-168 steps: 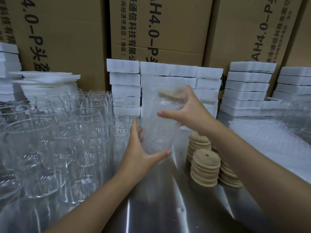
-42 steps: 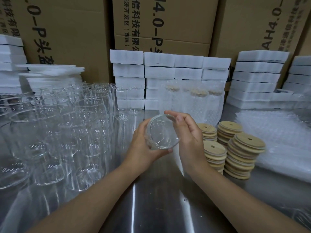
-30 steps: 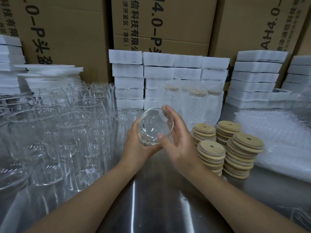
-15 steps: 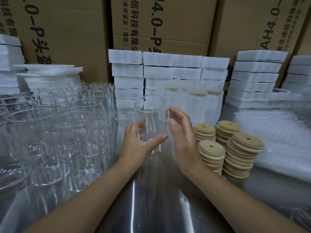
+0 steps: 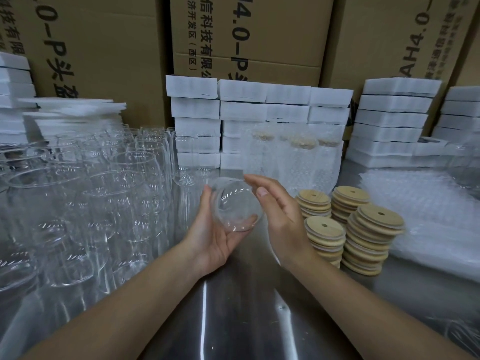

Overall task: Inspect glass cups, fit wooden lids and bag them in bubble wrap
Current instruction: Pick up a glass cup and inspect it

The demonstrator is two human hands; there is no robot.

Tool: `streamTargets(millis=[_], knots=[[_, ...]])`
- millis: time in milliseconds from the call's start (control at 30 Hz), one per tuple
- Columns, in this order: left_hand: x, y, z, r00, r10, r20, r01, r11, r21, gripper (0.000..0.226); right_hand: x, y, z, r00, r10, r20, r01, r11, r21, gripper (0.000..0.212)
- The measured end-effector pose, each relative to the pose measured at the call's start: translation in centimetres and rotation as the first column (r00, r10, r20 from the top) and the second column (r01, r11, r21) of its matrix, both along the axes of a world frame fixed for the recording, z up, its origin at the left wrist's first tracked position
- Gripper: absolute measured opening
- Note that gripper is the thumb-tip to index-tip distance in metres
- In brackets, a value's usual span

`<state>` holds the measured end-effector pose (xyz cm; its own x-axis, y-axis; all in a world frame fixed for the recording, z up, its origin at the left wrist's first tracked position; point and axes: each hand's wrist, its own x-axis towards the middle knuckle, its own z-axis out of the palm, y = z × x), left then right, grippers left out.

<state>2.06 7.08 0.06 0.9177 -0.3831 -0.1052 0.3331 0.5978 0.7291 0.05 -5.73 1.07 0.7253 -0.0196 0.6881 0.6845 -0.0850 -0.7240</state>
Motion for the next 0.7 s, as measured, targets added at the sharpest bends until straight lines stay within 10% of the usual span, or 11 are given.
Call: streamTargets(millis=[267, 700], knots=[[0.15, -0.07, -0.33, 0.985, -0.162, -0.054, 0.164, 0.986, 0.023, 0.07, -0.92, 0.02, 0.19, 1.0, -0.012, 0.006, 0.013, 0.966, -0.257, 0.047], [-0.14, -0.67, -0.54, 0.964, -0.267, -0.015, 0.264, 0.94, 0.217, 0.095, -0.45, 0.06, 0.08, 0.993, -0.113, 0.023, 0.115, 0.987, -0.117, 0.061]])
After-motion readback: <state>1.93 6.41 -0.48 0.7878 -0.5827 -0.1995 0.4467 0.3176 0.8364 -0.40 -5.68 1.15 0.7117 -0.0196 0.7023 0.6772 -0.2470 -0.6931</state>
